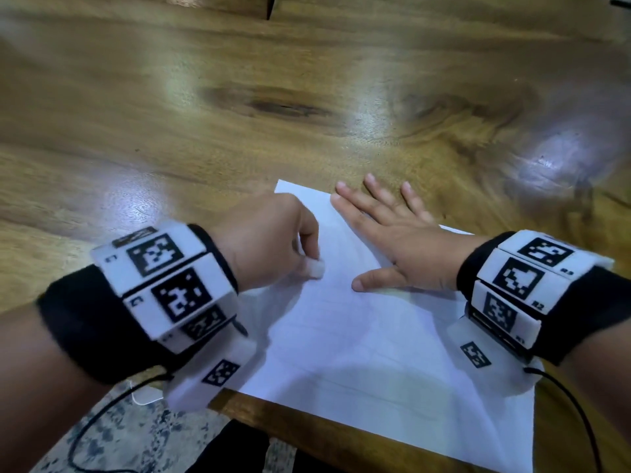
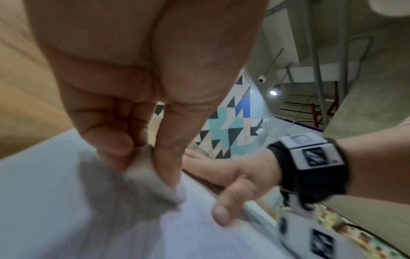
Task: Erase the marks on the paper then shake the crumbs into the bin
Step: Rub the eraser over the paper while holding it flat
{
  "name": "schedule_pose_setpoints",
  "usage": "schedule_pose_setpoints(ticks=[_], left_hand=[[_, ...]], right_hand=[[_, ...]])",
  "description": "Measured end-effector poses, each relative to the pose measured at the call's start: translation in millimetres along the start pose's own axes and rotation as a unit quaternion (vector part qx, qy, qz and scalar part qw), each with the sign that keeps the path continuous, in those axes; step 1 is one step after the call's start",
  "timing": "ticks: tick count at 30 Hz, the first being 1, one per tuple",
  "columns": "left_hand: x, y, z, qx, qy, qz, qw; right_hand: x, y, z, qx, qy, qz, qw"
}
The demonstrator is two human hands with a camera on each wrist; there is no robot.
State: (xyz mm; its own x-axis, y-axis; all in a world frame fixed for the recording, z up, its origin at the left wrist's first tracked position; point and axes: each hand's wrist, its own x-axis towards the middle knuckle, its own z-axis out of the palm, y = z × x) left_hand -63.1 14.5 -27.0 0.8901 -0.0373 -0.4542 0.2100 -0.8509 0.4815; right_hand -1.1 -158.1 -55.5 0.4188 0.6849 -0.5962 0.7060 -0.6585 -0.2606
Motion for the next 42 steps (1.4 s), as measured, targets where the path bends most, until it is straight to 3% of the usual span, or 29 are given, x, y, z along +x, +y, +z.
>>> schedule_pose_setpoints(ticks=[3,5,10,11,14,17,19,22,29,34,36,39,42], left_hand=[[20,6,-11,-0.025,0.081,-0.013,0.996],[24,8,-11,-0.017,0.084,-0.014,0.996],[-10,-3,3,0.033,-0.036,0.012,0.999],[-9,-3,1,0.025,-0.035,0.008,0.999],[12,2,-10,-0.013,0.051,-0.011,0.999],[22,3,-10,-0.02,0.082,-0.016,0.996],[8,-3,-1,-0.012,0.062,-0.002,0.998],[-15,-8,9,-0.002,-0.02,0.014,1.0],[25,3,-12,-0.014,0.076,-0.009,0.997],[-18,-7,10,0.009,-0.016,0.028,0.999],[-15,-8,7,-0.01,0.009,0.013,1.0],[3,-8,-2,-0.001,0.095,-0.006,0.995],[7,-8,0,0.012,0.104,-0.009,0.994]], right_hand=[[-1,-1,-1,0.003,-0.001,0.0,1.0],[0,-1,-1,0.002,-0.004,0.003,1.0],[1,-1,-1,-0.01,-0.016,0.009,1.0],[1,-1,-1,-0.011,-0.016,0.009,1.0],[1,-1,-1,-0.01,-0.013,0.009,1.0],[1,-2,-1,-0.006,-0.015,0.009,1.0],[1,-1,-1,-0.006,-0.013,0.007,1.0],[1,0,1,-0.007,-0.012,0.006,1.0],[1,-1,0,-0.014,-0.009,0.012,1.0],[2,0,0,-0.018,-0.012,0.013,1.0],[2,-1,0,-0.018,-0.013,0.012,1.0],[1,-1,0,-0.013,-0.009,0.008,1.0],[1,-2,-1,-0.009,-0.008,0.011,1.0]])
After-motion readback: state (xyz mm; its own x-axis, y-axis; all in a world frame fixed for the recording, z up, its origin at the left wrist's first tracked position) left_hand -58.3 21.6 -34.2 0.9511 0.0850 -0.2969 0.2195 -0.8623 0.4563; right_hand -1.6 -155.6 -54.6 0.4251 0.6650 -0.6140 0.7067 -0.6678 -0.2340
